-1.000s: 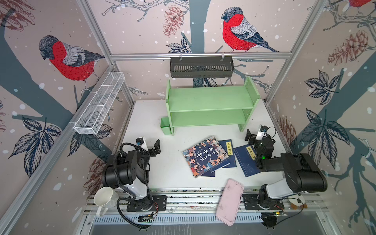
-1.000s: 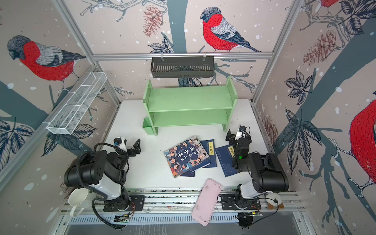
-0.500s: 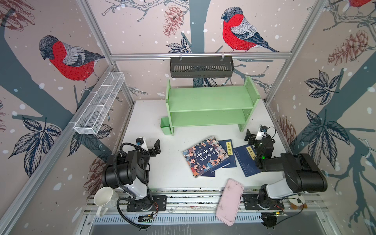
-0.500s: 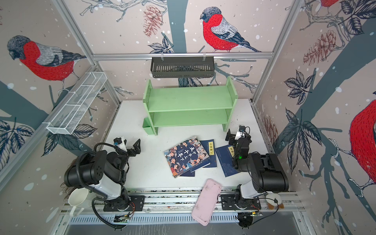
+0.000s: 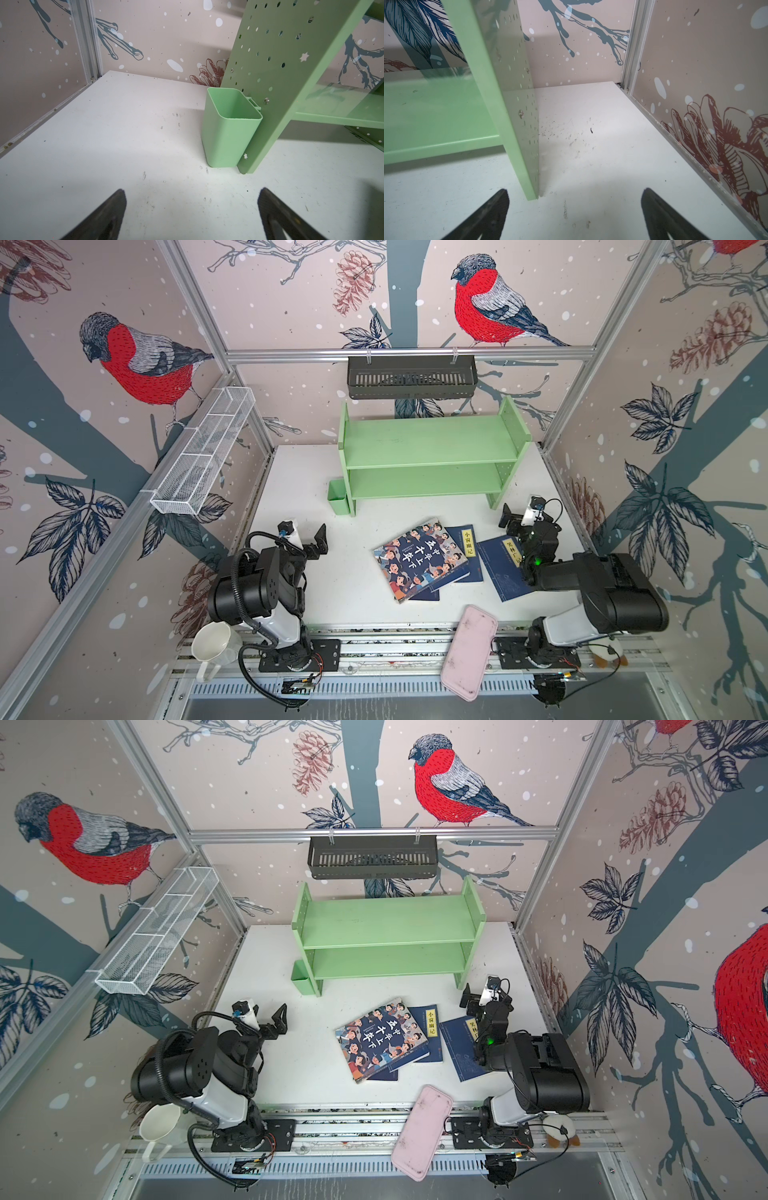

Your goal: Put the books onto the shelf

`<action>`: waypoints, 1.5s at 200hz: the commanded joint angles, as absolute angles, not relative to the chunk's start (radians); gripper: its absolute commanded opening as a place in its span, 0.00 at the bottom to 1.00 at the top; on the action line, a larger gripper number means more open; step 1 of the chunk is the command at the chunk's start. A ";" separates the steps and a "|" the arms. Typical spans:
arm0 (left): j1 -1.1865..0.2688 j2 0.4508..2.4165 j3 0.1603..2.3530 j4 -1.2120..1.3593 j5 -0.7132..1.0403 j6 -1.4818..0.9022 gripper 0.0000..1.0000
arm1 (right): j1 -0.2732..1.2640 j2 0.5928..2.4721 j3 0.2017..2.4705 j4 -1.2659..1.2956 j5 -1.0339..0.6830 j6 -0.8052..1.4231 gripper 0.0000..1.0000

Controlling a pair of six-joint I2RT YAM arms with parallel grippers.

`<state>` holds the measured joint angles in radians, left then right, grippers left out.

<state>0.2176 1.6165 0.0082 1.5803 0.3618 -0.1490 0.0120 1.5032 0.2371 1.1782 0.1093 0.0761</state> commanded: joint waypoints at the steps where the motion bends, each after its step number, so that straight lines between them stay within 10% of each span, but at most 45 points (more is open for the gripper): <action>1: 0.216 1.617 0.011 1.804 0.351 -0.132 0.99 | 0.014 1.501 0.236 1.195 0.117 0.071 1.00; 177: 0.208 1.552 0.010 1.781 0.415 -0.114 0.98 | 0.049 1.235 0.261 0.916 0.336 0.114 1.00; 300: 0.206 1.144 0.485 0.271 0.612 0.128 0.98 | 0.336 0.763 0.463 0.028 0.345 0.372 0.92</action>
